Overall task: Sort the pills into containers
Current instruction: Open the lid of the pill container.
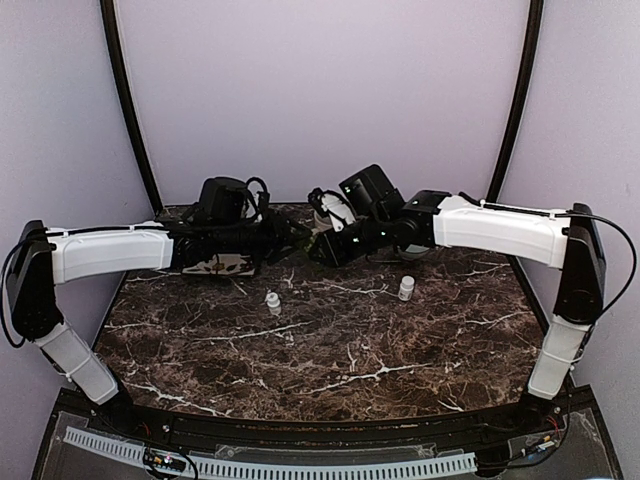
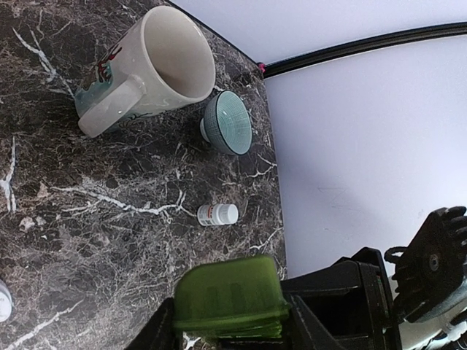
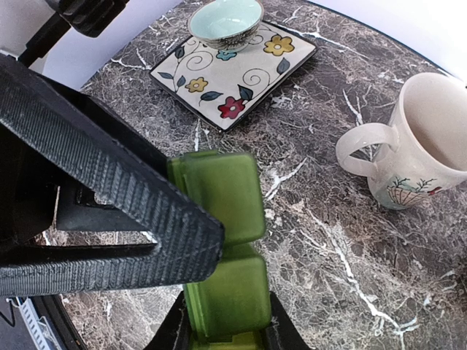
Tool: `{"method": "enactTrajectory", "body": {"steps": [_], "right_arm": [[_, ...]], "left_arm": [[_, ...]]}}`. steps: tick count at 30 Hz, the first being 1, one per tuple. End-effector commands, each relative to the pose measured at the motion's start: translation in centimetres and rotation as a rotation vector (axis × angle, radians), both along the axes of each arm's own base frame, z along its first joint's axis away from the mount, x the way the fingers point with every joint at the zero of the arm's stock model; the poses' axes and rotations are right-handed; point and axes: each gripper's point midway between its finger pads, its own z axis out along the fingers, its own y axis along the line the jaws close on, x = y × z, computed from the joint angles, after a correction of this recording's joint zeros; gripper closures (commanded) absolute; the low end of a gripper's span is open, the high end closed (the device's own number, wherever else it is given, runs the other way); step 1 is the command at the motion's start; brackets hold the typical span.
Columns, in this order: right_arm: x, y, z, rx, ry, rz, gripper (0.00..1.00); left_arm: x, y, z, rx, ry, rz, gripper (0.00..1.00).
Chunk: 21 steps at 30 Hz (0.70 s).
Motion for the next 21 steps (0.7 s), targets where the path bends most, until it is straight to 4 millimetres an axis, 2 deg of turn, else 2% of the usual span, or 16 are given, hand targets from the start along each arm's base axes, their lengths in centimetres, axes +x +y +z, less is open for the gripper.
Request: {"method": "enactTrajectory", "body": {"steps": [1, 21], "right_arm": [[-1.48, -2.18, -4.21, -0.190, 0.015, 0.000, 1.00], [-1.31, -2.49, -4.73, -0.227, -0.050, -0.023, 1.00]], "left_arm": [[0.91, -0.48, 6.37, -0.135, -0.100, 0.019, 0.65], [0.61, -0.73, 6.85, -0.188, -0.051, 0.021, 0.66]]}}
